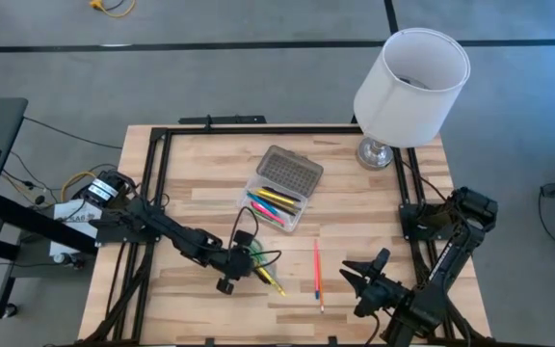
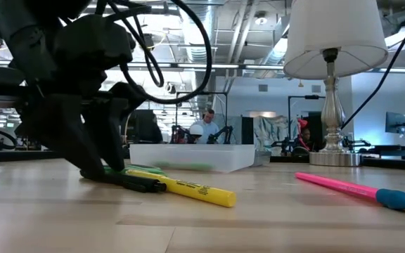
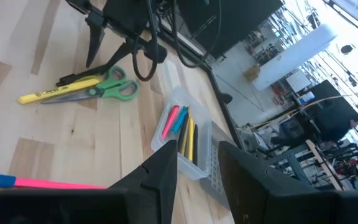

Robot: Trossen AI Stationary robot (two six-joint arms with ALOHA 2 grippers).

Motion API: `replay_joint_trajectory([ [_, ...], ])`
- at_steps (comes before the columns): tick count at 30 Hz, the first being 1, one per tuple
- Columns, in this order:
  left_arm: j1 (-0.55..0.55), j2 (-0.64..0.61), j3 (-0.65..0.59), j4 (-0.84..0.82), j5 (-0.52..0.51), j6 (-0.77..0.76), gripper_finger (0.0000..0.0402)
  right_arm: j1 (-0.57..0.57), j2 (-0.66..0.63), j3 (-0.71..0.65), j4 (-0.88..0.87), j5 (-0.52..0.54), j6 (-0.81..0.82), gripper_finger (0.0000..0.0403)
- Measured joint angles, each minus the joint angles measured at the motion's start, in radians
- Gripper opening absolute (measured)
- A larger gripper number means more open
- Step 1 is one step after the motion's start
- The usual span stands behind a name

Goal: Pick & place school supplies into a supply box
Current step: Put the black pen into the gray supply box

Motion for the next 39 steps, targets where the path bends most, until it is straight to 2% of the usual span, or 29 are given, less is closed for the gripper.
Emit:
replay_joint_trajectory([
  [4,0.008,0.000,-0.022,0.047,0.031,0.001,0.0113,0.000,0.000,0.000,0.000,0.000,0.000,0.0113],
  [18,0.013,0.030,-0.021,0.041,0.053,-0.061,0.0112,-0.035,0.000,0.000,0.000,-0.007,0.000,0.0113],
  [31,0.012,0.031,-0.022,0.041,0.062,-0.045,0.0037,-0.038,0.000,0.000,0.001,-0.008,0.000,0.0113],
  [39,0.007,0.032,-0.019,-0.020,0.113,-0.200,0.0044,-0.038,0.000,0.000,0.001,-0.010,0.000,0.0113],
])
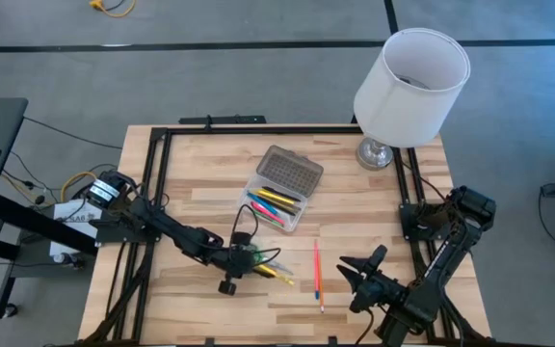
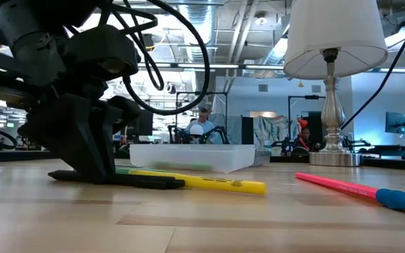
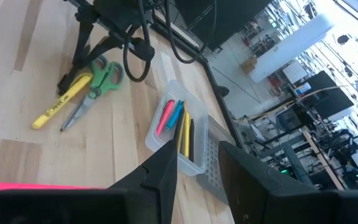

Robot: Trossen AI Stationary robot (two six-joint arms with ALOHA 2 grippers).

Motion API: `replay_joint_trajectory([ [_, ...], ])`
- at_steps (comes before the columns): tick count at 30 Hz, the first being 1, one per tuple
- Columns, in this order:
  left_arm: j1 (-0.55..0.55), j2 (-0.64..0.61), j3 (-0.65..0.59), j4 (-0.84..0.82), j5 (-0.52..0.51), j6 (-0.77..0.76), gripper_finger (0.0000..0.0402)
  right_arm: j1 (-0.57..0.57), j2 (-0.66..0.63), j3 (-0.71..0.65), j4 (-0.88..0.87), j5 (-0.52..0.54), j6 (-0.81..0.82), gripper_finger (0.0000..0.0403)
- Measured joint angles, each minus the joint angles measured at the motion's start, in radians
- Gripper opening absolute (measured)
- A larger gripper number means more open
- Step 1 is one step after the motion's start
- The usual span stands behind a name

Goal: Pick & place school supplies into a supply box
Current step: Put the black pen into the gray supply box

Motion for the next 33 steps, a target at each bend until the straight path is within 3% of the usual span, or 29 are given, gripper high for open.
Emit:
replay_joint_trajectory([
  [8,-0.052,-0.002,0.019,-0.092,0.023,-0.125,0.0037,0.000,0.000,0.000,0.000,-0.001,0.000,0.0113],
  [20,-0.134,0.006,0.178,-0.430,0.045,-0.239,0.0040,0.000,0.000,0.000,0.003,-0.002,0.007,0.0113],
  [33,-0.134,0.006,0.193,-0.432,0.036,-0.243,0.0041,0.000,0.000,0.000,0.003,-0.002,0.009,0.0113],
])
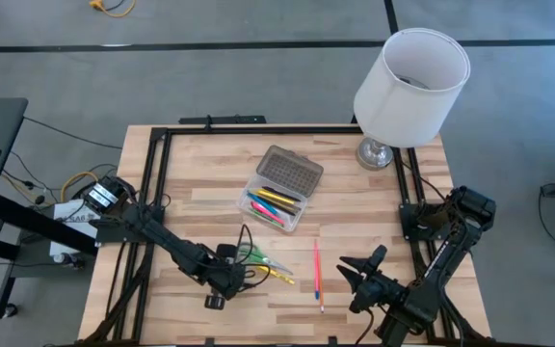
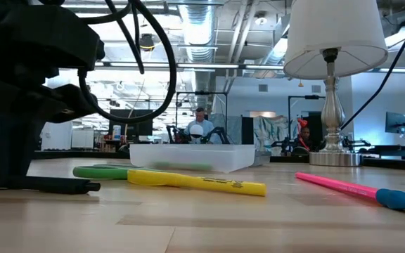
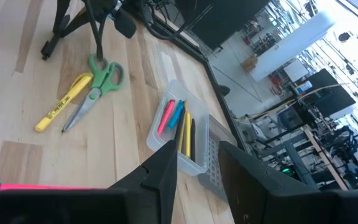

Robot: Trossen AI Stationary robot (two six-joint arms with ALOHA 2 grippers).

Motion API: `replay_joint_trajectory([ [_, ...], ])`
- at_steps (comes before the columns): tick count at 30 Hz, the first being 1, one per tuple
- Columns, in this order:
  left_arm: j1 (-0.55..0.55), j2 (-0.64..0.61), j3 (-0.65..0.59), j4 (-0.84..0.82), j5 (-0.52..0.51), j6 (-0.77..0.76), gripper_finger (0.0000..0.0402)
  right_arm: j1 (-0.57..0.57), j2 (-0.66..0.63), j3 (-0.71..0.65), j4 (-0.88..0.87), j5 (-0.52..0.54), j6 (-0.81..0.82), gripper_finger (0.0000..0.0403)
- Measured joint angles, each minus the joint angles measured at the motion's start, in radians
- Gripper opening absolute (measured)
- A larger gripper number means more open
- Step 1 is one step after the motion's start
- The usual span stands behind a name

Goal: Pick & place school supplies into a supply box
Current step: Put the black pen into the gray supply box

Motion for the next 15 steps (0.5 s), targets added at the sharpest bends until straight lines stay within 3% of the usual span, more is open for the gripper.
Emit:
replay_joint_trajectory([
  [15,0.000,-0.002,0.001,0.001,-0.010,0.003,0.0041,0.000,0.000,0.000,0.000,0.000,0.000,0.0113],
])
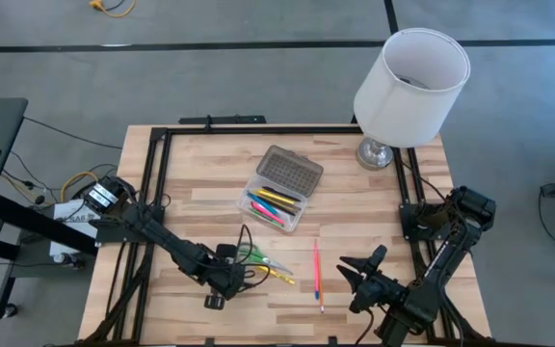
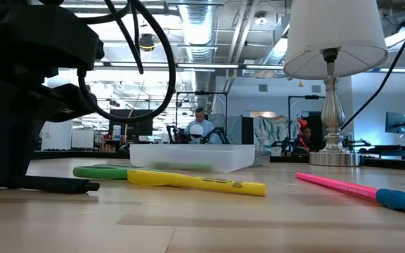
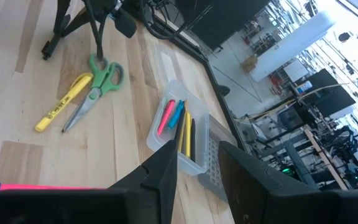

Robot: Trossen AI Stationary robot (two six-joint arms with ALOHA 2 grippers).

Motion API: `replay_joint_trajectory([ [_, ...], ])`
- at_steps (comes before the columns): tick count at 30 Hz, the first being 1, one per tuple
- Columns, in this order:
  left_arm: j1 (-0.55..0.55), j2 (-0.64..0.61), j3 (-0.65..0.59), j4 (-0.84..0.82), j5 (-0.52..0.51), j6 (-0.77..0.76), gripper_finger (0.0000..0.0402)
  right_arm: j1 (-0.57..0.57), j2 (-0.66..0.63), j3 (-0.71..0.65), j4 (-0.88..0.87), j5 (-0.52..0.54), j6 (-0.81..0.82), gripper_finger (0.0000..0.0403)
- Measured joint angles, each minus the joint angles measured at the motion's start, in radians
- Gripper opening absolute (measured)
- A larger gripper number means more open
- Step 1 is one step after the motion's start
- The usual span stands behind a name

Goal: Pick & place school supplies into a supply box
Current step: Put the black pen into the gray supply box

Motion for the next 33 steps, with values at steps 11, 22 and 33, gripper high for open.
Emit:
replay_joint_trajectory([
  [11,-0.001,-0.001,0.068,-0.088,-0.074,0.065,0.0032,0.000,0.000,0.000,0.000,0.000,0.000,0.0113],
  [22,0.015,-0.002,0.170,-0.157,-0.316,0.297,0.0033,0.000,0.000,0.000,0.000,0.000,0.000,0.0113],
  [33,0.178,-0.002,0.170,-0.127,-0.523,0.446,0.0034,-0.001,0.000,0.000,0.000,0.000,0.000,0.0113],
])
